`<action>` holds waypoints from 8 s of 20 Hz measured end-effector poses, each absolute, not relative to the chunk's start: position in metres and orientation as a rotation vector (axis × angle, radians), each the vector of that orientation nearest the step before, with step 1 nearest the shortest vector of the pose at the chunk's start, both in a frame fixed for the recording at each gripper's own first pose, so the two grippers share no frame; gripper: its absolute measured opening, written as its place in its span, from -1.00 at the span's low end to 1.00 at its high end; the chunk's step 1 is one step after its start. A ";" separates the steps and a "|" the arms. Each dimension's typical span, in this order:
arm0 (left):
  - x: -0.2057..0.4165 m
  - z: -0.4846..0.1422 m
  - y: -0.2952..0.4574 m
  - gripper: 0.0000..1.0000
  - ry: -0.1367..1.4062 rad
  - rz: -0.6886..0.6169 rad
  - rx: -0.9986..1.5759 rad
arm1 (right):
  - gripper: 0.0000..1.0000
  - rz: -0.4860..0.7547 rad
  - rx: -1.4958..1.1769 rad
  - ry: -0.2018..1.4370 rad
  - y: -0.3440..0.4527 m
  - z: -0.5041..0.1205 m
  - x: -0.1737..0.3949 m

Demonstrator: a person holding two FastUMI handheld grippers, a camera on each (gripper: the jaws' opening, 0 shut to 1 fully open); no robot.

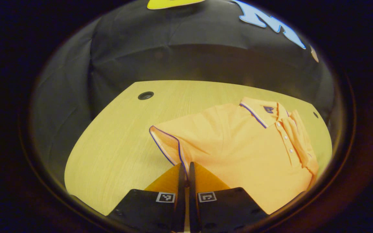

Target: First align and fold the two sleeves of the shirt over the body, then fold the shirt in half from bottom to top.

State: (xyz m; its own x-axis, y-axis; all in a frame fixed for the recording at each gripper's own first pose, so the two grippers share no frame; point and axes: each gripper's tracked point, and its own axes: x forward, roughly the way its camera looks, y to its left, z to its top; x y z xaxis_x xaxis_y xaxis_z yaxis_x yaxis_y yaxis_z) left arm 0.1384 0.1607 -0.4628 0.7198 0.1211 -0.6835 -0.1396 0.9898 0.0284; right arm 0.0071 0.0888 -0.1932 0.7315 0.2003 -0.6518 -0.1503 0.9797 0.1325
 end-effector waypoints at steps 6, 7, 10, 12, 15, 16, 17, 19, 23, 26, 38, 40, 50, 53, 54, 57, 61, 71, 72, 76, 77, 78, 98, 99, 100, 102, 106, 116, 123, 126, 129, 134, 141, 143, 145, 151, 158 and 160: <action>0.157 -0.429 0.130 -0.77 0.700 0.104 0.107 | -0.41 0.179 0.088 0.732 0.082 -0.199 0.005; 0.162 -0.420 0.121 -0.77 0.682 0.079 0.138 | -0.41 0.176 0.092 0.733 0.080 -0.199 0.005; 0.175 -0.400 0.085 -0.77 0.633 -0.016 0.223 | -0.41 0.164 0.110 0.740 0.079 -0.204 0.003; 0.179 -0.393 0.054 -0.77 0.614 -0.084 0.258 | -0.41 0.154 0.123 0.743 0.072 -0.206 -0.001; 0.178 -0.395 0.010 -0.77 0.611 -0.172 0.291 | -0.41 0.137 0.126 0.740 0.062 -0.207 -0.005; 0.177 -0.399 -0.003 -0.77 0.614 -0.195 0.298 | -0.41 0.130 0.128 0.741 0.058 -0.207 -0.006; 0.176 -0.402 -0.014 -0.77 0.616 -0.221 0.306 | -0.41 0.122 0.131 0.741 0.054 -0.208 -0.007; 0.170 -0.405 -0.039 -0.77 0.625 -0.275 0.322 | -0.41 0.104 0.138 0.744 0.046 -0.210 -0.009; 0.160 -0.431 -0.065 -0.75 0.680 -0.338 0.346 | -0.41 0.079 0.148 0.752 0.034 -0.214 -0.015; 0.152 -0.441 -0.070 -0.60 0.720 -0.360 0.303 | -0.41 0.067 0.151 0.752 0.027 -0.215 -0.017; 0.120 -0.395 -0.041 0.67 0.681 -0.296 0.122 | -0.41 0.106 0.152 0.760 0.034 -0.222 -0.026; 0.104 -0.381 -0.030 0.67 0.671 -0.272 0.080 | -0.41 0.119 0.146 0.762 0.036 -0.223 -0.030; -0.006 -0.340 0.015 0.76 0.661 -0.191 -0.009 | -0.41 0.230 0.066 0.894 0.032 -0.261 -0.082; -0.045 -0.353 0.021 0.64 0.719 -0.189 -0.018 | -0.41 0.273 0.058 0.973 0.034 -0.280 -0.107; -0.057 -0.357 0.023 0.65 0.739 -0.189 -0.023 | -0.41 0.287 0.056 1.005 0.035 -0.288 -0.116; -0.088 -0.373 0.027 0.63 0.799 -0.194 -0.023 | -0.26 0.304 0.039 1.092 0.032 -0.308 -0.140; -0.122 -0.394 0.029 0.67 0.884 -0.211 -0.012 | 0.32 0.344 0.040 1.223 0.036 -0.336 -0.173; -0.188 -0.454 0.044 0.87 1.120 -0.182 0.055 | 0.95 0.263 -0.076 1.403 0.015 -0.376 -0.220; -0.197 -0.458 0.048 0.87 1.139 -0.173 0.067 | 0.95 0.259 -0.092 1.414 0.015 -0.379 -0.222; -0.216 -0.474 0.061 0.87 1.215 -0.147 0.126 | 0.95 0.243 -0.130 1.466 0.011 -0.393 -0.232; -0.219 -0.478 0.063 0.87 1.234 -0.143 0.133 | 0.96 0.234 -0.143 1.475 0.008 -0.395 -0.234; -0.221 -0.479 0.065 0.87 1.251 -0.137 0.133 | 0.95 0.225 -0.152 1.480 0.007 -0.397 -0.234; -0.203 -0.485 0.037 -0.32 1.374 -0.187 0.151 | -0.06 0.152 -0.220 1.596 0.012 -0.405 -0.228; -0.206 -0.486 0.038 -0.74 1.383 -0.191 0.164 | -0.48 0.151 -0.220 1.591 0.013 -0.405 -0.227; -0.205 -0.485 0.036 -0.74 1.377 -0.193 0.171 | -0.64 0.153 -0.223 1.589 0.013 -0.405 -0.227; -0.202 -0.486 0.036 -0.83 1.368 -0.192 0.185 | -0.82 0.153 -0.221 1.586 0.014 -0.403 -0.229; -0.197 -0.483 0.037 -0.87 1.332 -0.185 0.152 | -0.97 0.163 -0.222 1.582 0.014 -0.404 -0.225; -0.153 -0.444 0.048 -0.87 1.250 -0.150 0.107 | -1.00 0.166 -0.124 1.487 0.037 -0.370 -0.174; -0.087 -0.407 0.054 -0.85 1.161 -0.137 0.092 | -1.00 0.176 -0.067 1.371 0.054 -0.338 -0.101; -0.053 -0.394 0.053 -0.85 1.120 -0.132 0.081 | -1.00 0.182 -0.061 1.325 0.059 -0.329 -0.067; -0.020 -0.377 0.051 -0.85 1.071 -0.117 0.060 | -1.00 0.183 -0.052 1.279 0.062 -0.319 -0.033; 0.036 -0.362 0.045 -0.87 1.013 -0.094 0.006 | -1.00 0.189 -0.046 1.211 0.068 -0.305 0.021; 0.097 -0.345 0.048 -0.84 0.945 -0.076 -0.008 | -0.99 0.185 -0.010 1.127 0.080 -0.294 0.086; 0.116 -0.343 0.048 -0.88 0.925 -0.071 -0.009 | -0.99 0.175 0.016 1.110 0.082 -0.291 0.103; 0.131 -0.340 0.048 -0.84 0.907 -0.066 -0.012 | -1.00 0.161 0.040 1.092 0.083 -0.290 0.122; 0.190 -0.345 0.038 -0.88 0.854 -0.063 -0.004 | -1.00 0.120 0.085 1.005 0.084 -0.288 0.179; 0.252 -0.366 0.034 -0.88 0.767 -0.032 -0.002 | -1.00 0.066 0.181 0.920 0.084 -0.312 0.232; 0.267 -0.372 0.033 -0.88 0.733 -0.015 -0.039 | -1.00 0.062 0.203 0.872 0.085 -0.314 0.247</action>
